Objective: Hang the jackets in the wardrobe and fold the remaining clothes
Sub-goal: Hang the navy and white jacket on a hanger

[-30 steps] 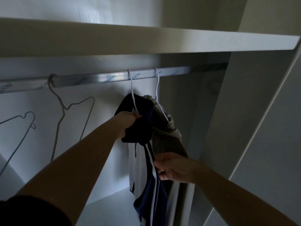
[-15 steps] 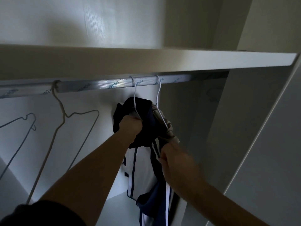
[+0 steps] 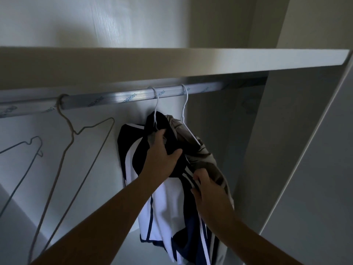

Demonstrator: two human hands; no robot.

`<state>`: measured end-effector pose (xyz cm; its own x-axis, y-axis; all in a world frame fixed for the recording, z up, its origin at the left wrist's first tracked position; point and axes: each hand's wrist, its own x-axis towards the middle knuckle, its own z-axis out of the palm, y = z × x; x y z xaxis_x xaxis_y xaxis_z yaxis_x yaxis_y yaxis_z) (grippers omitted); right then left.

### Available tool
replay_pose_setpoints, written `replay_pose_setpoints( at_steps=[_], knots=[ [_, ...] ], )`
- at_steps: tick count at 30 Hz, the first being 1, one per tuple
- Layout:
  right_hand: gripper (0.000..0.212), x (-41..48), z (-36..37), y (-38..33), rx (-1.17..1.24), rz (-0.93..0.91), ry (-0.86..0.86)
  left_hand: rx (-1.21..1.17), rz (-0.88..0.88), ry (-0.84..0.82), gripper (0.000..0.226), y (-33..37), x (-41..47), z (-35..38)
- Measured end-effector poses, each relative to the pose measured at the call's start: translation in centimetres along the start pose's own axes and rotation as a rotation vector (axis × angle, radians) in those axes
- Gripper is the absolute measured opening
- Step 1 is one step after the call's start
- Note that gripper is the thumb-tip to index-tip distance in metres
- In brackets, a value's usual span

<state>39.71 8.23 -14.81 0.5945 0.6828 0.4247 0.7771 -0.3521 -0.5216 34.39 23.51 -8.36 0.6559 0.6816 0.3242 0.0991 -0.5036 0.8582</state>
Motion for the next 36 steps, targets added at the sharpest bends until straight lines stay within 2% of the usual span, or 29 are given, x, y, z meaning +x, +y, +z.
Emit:
replay_pose_setpoints(
  at_steps=[2,4,6,7,9,12,15,18,20,23,25,27,30,32,33,35,36],
  knots=[
    [0.023,0.1,0.1,0.0,0.052,0.029,0.0,0.147,0.024,0.026,0.018,-0.3,0.1,0.2],
    [0.02,0.2,-0.2,0.2,0.169,0.12,-0.008,0.096,-0.018,0.032,0.024,-0.5,0.3,0.1],
    [0.006,0.2,-0.5,0.8,0.292,0.184,-0.059,-0.007,-0.082,0.029,0.024,-0.7,0.4,0.0],
    [0.008,0.1,-0.7,1.2,0.297,0.187,-0.112,-0.041,-0.107,0.028,0.021,-0.8,0.4,0.0],
    [0.024,-0.2,-1.1,2.3,0.258,0.188,-0.241,-0.08,-0.14,0.019,0.015,-1.3,0.4,0.2],
    [0.03,-0.4,-1.9,3.4,0.235,0.237,-0.345,-0.083,-0.13,0.016,0.015,-1.6,0.6,0.3],
    [0.036,-0.4,-1.9,3.7,0.014,0.191,-0.289,-0.051,-0.122,0.035,0.017,-1.5,0.8,0.5],
    [0.022,-0.9,-1.6,3.0,-0.4,0.068,-0.21,-0.01,-0.102,0.034,0.015,-1.2,1.1,0.9],
    [0.023,-1.4,-1.5,2.6,-0.497,0.052,-0.211,-0.024,-0.103,0.024,0.008,-1.3,1.3,1.0],
    [0.023,-1.0,-2.1,2.5,-0.431,0.133,-0.271,-0.135,-0.17,-0.017,0.016,-1.6,1.2,0.9],
    [0.023,0.1,-2.5,1.8,-0.267,0.187,-0.292,-0.229,-0.242,-0.037,0.008,-1.7,1.2,0.9],
    [0.032,1.4,-2.6,0.3,-0.049,0.175,-0.246,-0.249,-0.257,-0.023,0.015,-1.5,1.1,0.7],
    [0.035,4.0,-1.7,-1.6,-0.051,0.091,-0.184,0.003,-0.024,0.192,0.024,-2.1,1.1,-0.5],
    [0.029,5.5,-1.1,-1.8,-0.154,0.034,-0.135,0.195,0.147,0.371,0.011,-2.7,1.2,-2.2],
    [0.029,6.0,-0.9,-1.7,-0.195,0.01,-0.124,0.25,0.169,0.405,0.003,-3.2,1.5,-3.1],
    [0.031,6.4,-0.9,-1.4,-0.234,-0.011,-0.14,0.366,0.052,0.312,0.02,-4.0,2.8,-4.3],
    [0.032,6.3,-0.9,-1.2,-0.248,-0.02,-0.144,0.469,-0.03,0.224,0.016,-4.1,3.6,-4.6]
  ],
)
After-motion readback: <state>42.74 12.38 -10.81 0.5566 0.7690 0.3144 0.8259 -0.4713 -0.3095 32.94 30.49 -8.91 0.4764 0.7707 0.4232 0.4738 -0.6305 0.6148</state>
